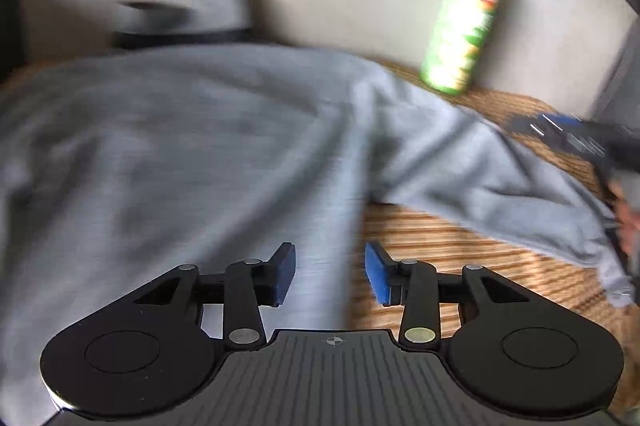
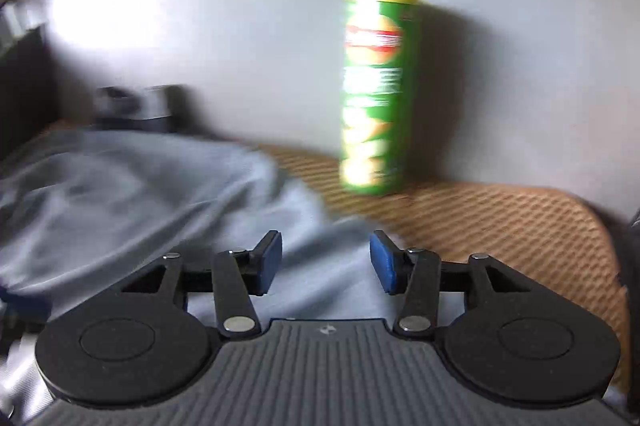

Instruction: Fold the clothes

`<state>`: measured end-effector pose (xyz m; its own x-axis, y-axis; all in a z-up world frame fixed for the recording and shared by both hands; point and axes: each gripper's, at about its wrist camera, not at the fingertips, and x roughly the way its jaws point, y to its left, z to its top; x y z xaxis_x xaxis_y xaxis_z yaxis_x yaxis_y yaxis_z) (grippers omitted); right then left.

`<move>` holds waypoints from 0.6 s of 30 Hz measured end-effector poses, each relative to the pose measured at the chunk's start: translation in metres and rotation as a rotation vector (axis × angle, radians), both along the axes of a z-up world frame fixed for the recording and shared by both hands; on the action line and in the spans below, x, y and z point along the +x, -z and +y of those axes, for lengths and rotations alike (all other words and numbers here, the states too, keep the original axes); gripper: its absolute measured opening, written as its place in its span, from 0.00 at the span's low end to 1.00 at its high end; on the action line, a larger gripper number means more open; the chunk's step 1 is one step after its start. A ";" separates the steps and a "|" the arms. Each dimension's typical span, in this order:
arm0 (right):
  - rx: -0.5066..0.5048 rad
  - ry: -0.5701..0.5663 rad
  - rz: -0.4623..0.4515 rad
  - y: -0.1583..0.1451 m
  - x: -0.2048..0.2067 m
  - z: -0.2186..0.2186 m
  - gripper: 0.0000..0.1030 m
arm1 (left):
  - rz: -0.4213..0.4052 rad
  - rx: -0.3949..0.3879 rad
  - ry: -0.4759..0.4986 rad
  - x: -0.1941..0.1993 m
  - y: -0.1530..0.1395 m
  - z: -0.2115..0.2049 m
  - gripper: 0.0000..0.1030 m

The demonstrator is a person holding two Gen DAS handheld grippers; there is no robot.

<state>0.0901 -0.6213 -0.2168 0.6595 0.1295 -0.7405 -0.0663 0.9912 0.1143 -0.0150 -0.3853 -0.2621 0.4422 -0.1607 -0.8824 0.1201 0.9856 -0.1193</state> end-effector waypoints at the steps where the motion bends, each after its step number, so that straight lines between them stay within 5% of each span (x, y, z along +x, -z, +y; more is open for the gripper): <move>1: 0.020 -0.033 -0.004 -0.005 -0.007 0.013 0.53 | -0.017 0.027 -0.044 -0.002 -0.007 0.017 0.55; 11: 0.118 -0.330 -0.079 -0.074 0.017 0.164 0.62 | -0.090 0.241 -0.508 -0.020 -0.041 0.228 0.64; 18: 0.140 -0.472 -0.029 -0.077 0.032 0.294 0.64 | -0.007 0.409 -0.610 -0.056 -0.016 0.377 0.64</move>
